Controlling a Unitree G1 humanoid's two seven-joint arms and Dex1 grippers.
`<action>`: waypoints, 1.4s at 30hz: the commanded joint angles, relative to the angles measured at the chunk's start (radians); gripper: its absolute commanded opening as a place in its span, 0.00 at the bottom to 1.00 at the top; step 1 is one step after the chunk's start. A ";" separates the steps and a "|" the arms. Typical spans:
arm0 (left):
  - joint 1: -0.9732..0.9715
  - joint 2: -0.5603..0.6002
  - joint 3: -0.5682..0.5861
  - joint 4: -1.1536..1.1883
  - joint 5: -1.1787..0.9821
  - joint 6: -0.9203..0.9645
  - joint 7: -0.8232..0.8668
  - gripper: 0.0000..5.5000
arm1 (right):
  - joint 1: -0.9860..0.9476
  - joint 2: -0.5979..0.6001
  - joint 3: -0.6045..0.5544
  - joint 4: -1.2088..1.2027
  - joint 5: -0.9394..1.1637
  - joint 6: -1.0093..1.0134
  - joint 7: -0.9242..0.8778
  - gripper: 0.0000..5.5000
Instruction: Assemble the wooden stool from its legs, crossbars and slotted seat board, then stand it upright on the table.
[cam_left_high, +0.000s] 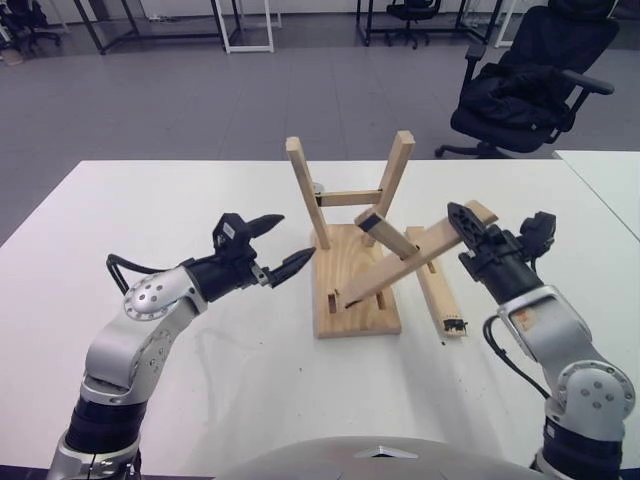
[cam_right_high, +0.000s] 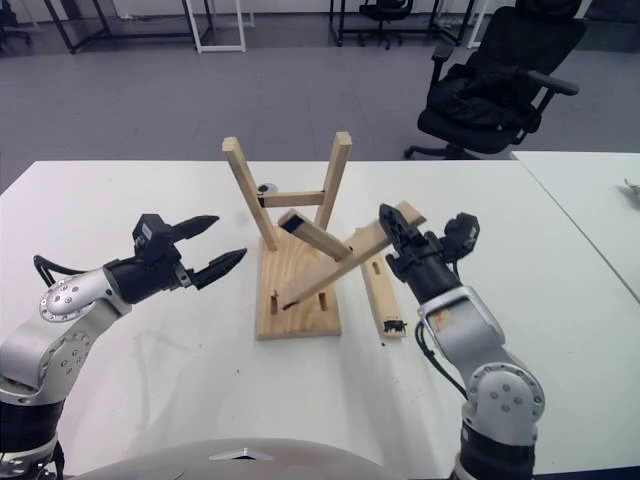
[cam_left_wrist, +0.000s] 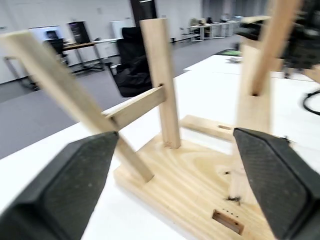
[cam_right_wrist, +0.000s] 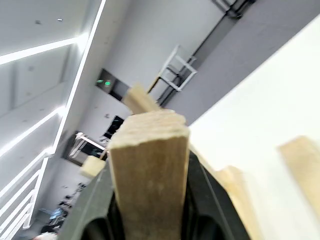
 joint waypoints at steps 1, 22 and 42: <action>0.056 -0.045 0.003 0.064 0.060 -0.049 0.047 0.83 | 0.054 -0.047 0.021 -0.022 -0.102 0.008 0.019 0.19; 0.043 -0.139 0.071 0.099 0.083 -0.056 0.178 0.83 | 0.123 -0.083 0.135 -0.127 -0.558 -0.005 -0.031 0.19; 0.060 -0.156 0.031 -0.004 0.093 0.002 0.227 0.83 | -0.061 0.015 0.241 -0.092 -0.767 0.109 0.007 0.19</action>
